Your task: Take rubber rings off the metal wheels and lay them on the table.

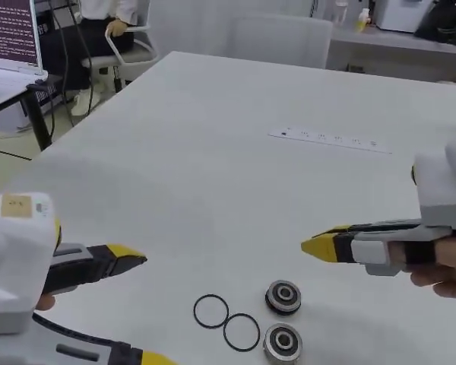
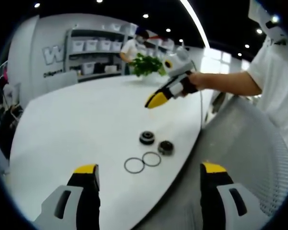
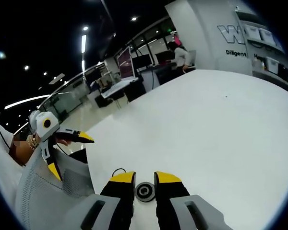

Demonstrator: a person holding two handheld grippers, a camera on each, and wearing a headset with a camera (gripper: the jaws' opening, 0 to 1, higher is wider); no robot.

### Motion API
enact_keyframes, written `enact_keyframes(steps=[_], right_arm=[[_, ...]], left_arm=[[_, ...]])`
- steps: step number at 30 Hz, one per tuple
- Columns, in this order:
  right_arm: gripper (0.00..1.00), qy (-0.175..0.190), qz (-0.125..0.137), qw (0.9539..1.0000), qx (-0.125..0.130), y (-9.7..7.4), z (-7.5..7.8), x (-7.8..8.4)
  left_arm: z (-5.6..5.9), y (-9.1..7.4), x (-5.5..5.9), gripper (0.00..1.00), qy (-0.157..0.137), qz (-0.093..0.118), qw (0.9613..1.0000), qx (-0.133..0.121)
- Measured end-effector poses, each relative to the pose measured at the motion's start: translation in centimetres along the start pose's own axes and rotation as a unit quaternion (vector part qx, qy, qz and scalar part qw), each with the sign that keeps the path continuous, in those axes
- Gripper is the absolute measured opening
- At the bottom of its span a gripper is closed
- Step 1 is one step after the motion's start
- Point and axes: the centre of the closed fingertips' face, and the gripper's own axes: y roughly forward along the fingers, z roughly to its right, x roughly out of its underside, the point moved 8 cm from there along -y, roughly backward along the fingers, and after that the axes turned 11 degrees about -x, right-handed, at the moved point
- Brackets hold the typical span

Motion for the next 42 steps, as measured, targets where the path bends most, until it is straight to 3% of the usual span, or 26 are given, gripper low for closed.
enact_keyframes(steps=[6,11,15,21,28,37,42], right_arm=[[0.14,0.015,0.008,0.9998,0.002,0.1,0.8,1.3],[0.15,0.019,0.003,0.9998,-0.001,0.1,1.2,2.4],[0.16,0.015,-0.001,0.9999,-0.004,0.2,1.4,3.1],[0.17,-0.002,-0.019,0.9998,-0.01,0.5,1.3,4.2],[0.18,-0.018,-0.028,0.9994,-0.01,0.9,1.8,5.1],[0.2,-0.047,-0.042,0.9978,-0.019,1.7,1.7,5.7],[0.2,-0.061,-0.052,0.9966,-0.021,1.8,1.8,6.1]], left_arm=[[-0.1,-0.1,-0.3,0.87,0.006,0.011,0.9999,-0.003],[-0.1,-0.3,-1.1,0.86,0.013,0.034,0.9993,-0.003],[-0.5,-0.2,-1.8,0.86,0.026,0.04,0.9988,-0.01],[-0.8,0.5,-3.9,0.86,0.036,0.061,0.9975,-0.005],[-0.7,2.2,-6.4,0.85,0.083,0.069,0.9941,0.012],[0.0,5.0,-10.0,0.83,0.128,0.092,0.9865,0.044],[0.4,6.9,-11.0,0.8,0.147,0.093,0.9828,0.062]])
